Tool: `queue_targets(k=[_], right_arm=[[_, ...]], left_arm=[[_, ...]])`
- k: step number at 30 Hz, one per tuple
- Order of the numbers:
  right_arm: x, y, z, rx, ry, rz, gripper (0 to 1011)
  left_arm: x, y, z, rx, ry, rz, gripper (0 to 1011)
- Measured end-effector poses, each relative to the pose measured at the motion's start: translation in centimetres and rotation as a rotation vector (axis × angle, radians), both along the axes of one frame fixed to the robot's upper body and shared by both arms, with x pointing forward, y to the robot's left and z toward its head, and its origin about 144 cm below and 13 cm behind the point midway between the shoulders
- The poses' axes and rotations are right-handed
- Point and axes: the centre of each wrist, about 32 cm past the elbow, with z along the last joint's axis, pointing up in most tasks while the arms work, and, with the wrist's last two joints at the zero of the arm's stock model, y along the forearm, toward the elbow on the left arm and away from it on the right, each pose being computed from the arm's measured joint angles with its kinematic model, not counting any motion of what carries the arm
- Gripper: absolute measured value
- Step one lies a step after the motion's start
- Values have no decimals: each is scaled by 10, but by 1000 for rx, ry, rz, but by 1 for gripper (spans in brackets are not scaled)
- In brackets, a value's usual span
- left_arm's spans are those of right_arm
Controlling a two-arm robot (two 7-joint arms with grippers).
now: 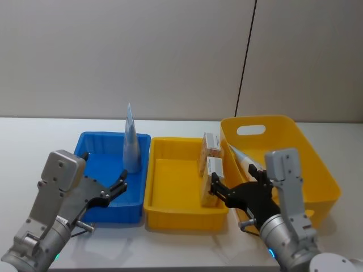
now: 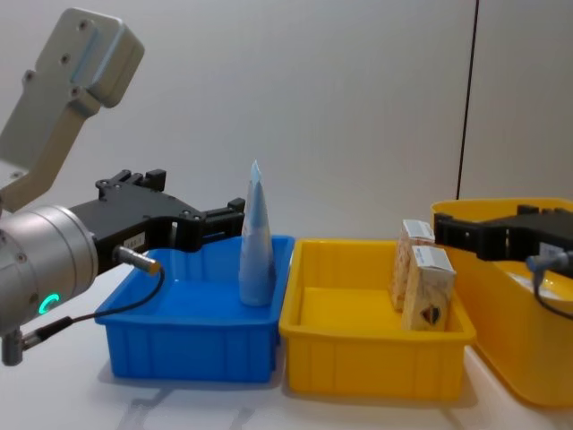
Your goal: Bimanual collaborative sorting of washing and personal care products
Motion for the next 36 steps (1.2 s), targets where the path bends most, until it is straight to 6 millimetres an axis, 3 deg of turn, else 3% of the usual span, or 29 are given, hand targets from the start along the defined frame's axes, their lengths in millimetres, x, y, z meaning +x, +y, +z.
queue_targets(k=[36], right_arm=[[50, 33, -15, -59, 105, -60, 1004]], left_arm=[[0, 0, 0, 0, 0, 0, 1002]])
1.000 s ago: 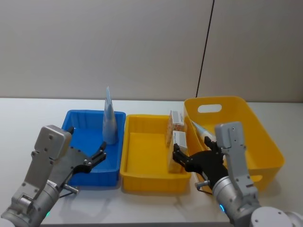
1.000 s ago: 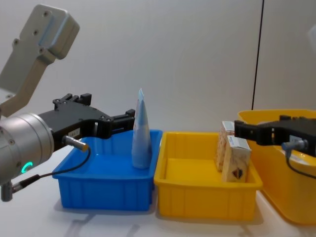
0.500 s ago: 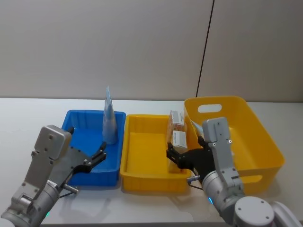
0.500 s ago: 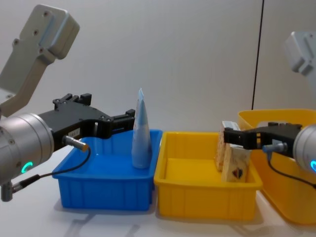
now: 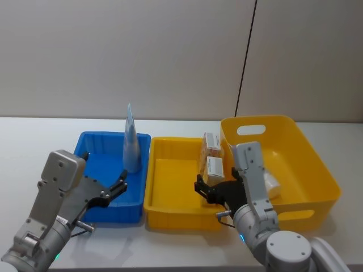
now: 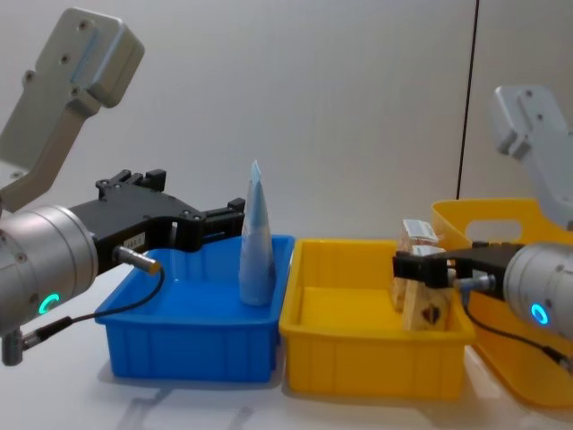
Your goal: Bimanual collaborative sorting of washing and personal care products
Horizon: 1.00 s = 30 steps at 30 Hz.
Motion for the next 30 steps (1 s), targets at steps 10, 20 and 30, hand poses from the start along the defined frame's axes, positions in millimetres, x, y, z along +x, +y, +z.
queue_targets(k=[10, 20, 30], right_arm=[[10, 8, -6, -7, 19, -13, 1004], [18, 14, -9, -6, 28, -24, 1004], [24, 19, -11, -5, 39, -44, 1004]], left_arm=[[0, 0, 0, 0, 0, 0, 1001], [0, 0, 0, 0, 0, 0, 1001], [0, 0, 0, 0, 0, 0, 1001]])
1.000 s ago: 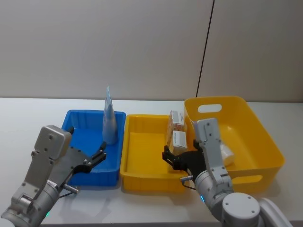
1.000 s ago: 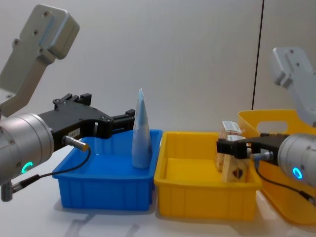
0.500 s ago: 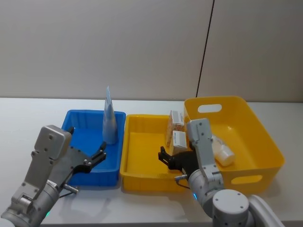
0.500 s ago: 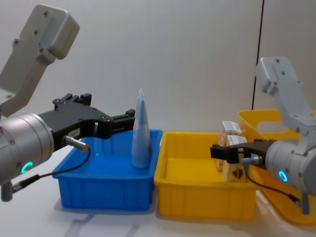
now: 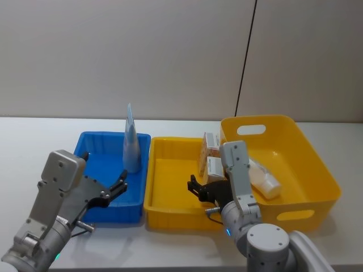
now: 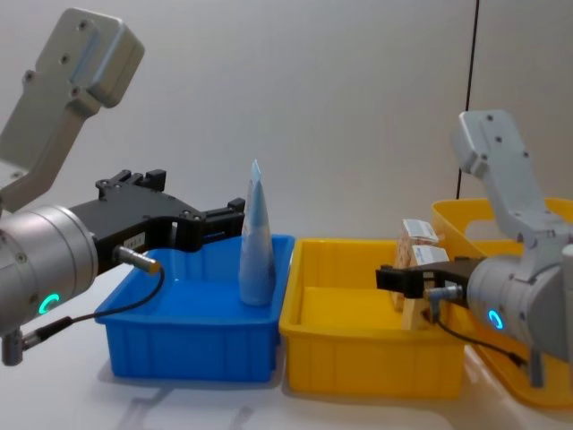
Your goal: Bimanual collaborative sorting of washing and personal care products
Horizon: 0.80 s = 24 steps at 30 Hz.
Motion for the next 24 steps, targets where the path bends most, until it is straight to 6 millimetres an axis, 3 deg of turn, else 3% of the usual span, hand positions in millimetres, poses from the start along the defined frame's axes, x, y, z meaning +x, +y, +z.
queue_targets(k=[24], right_arm=[[10, 8, -2, 0, 31, -59, 1004]], left_arm=[[0, 0, 0, 0, 0, 0, 1001]])
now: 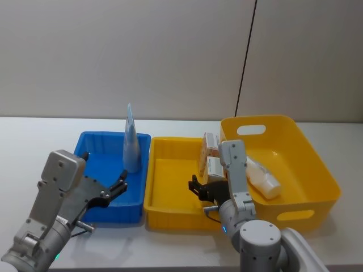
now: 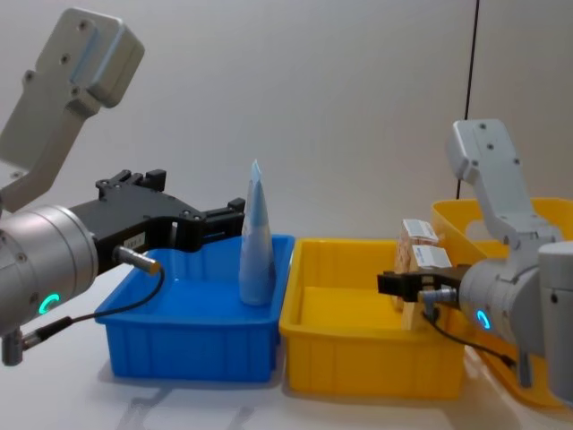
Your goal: Bimanual collaborative sorting of washing and personal care products
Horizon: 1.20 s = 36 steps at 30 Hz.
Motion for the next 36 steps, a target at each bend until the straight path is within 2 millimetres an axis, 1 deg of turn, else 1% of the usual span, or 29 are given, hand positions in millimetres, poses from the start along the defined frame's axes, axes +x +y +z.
queue_targets(k=[8, 9, 10, 11, 15, 16, 17, 20, 21, 24, 25, 26, 29, 30, 31, 32, 34, 36], right_arm=[[2, 1, -1, -3, 3, -10, 1004], [2, 2, -1, -3, 3, -10, 996], [2, 2, -1, -3, 2, -12, 962], [3, 2, -1, -4, 2, -13, 962], [3, 2, -1, -5, 2, -16, 842], [3, 2, -1, -4, 2, -16, 833], [3, 2, -1, -4, 2, -16, 789], [3, 3, -2, -4, 2, -17, 708], [4, 3, -2, -4, 2, -17, 651], [4, 3, -2, -4, 2, -18, 590], [4, 3, -2, -4, 2, -18, 528], [4, 3, -2, -4, 2, -18, 528], [4, 3, -2, -4, 2, -19, 434], [4, 3, -2, -5, 2, -19, 419], [4, 3, -2, -5, 2, -19, 367], [4, 3, -2, -5, 1, -19, 367], [4, 3, -2, -4, -3, -18, 304], [3, 3, -1, -1, -10, -15, 278]], left_arm=[[0, 0, 0, 0, 0, 0, 1001], [0, 0, 0, 0, 0, 0, 1001], [0, 0, 0, 0, 0, 0, 1001], [0, 0, 0, 0, 0, 0, 1001], [0, 0, 0, 0, 0, 0, 1001], [0, 0, 0, 0, 0, 0, 1001], [0, 0, 0, 0, 0, 0, 1001], [0, 0, 0, 0, 0, 0, 1001], [0, 0, 0, 0, 0, 0, 1001], [0, 0, 0, 0, 0, 0, 1001], [0, 0, 0, 0, 0, 0, 1001], [0, 0, 0, 0, 0, 0, 1001], [0, 0, 0, 0, 0, 0, 1001], [0, 0, 0, 0, 0, 0, 1001], [0, 0, 0, 0, 0, 0, 1001], [0, 0, 0, 0, 0, 0, 1001], [0, 0, 0, 0, 0, 0, 1001], [0, 0, 0, 0, 0, 0, 1001]])
